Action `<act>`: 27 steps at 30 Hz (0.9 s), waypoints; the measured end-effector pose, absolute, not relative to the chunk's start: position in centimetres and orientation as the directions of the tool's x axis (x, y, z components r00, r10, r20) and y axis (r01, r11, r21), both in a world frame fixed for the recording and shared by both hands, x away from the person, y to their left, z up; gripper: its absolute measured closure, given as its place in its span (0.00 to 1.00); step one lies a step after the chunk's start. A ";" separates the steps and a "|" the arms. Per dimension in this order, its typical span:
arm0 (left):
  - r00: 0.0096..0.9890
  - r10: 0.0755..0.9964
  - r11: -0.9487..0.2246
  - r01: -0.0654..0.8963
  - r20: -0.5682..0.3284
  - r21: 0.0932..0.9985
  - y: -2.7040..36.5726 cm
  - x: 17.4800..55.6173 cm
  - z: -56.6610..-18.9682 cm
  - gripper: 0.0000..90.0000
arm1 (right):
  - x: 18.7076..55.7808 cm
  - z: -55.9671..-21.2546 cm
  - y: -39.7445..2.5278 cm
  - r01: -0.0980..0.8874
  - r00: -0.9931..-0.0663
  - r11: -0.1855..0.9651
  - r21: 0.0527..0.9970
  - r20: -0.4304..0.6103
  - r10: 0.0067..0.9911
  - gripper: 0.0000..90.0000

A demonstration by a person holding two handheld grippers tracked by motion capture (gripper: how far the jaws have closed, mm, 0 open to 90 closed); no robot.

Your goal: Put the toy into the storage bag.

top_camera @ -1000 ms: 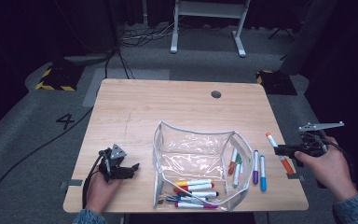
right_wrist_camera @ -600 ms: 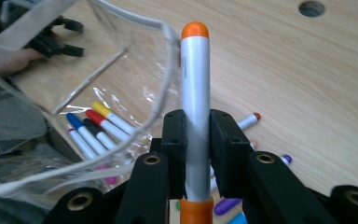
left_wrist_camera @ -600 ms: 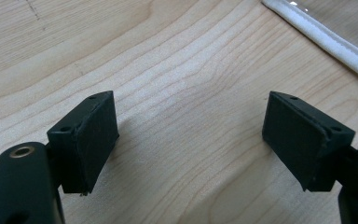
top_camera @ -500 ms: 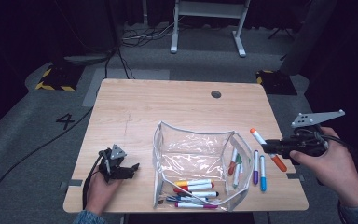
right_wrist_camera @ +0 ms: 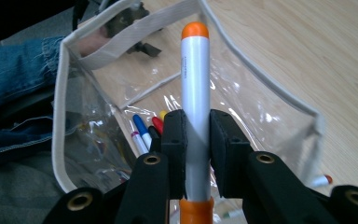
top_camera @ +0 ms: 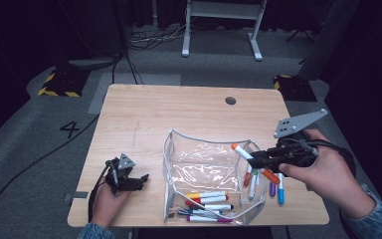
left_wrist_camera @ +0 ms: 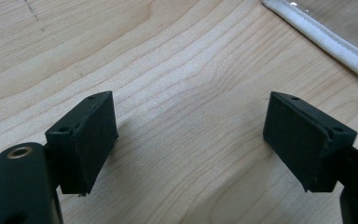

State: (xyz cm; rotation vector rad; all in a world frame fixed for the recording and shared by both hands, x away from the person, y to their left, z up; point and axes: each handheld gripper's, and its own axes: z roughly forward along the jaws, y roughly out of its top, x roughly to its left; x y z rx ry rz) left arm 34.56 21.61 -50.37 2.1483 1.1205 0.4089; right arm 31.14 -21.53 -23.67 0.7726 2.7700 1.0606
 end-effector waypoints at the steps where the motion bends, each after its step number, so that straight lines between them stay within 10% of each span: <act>1: 0.583 0.812 -0.408 0.601 -0.028 0.687 21.6 34.6 -50.4 0.20 | 31.1 -23.7 -20.9 0.418 -0.879 0.646 0.639 0.105 0.465 0.85; 27: 0.583 0.812 -0.409 0.601 -0.027 0.687 21.6 34.6 -50.4 0.20 | 31.7 -29.4 -11.0 0.294 -0.955 0.846 0.444 0.163 0.247 0.85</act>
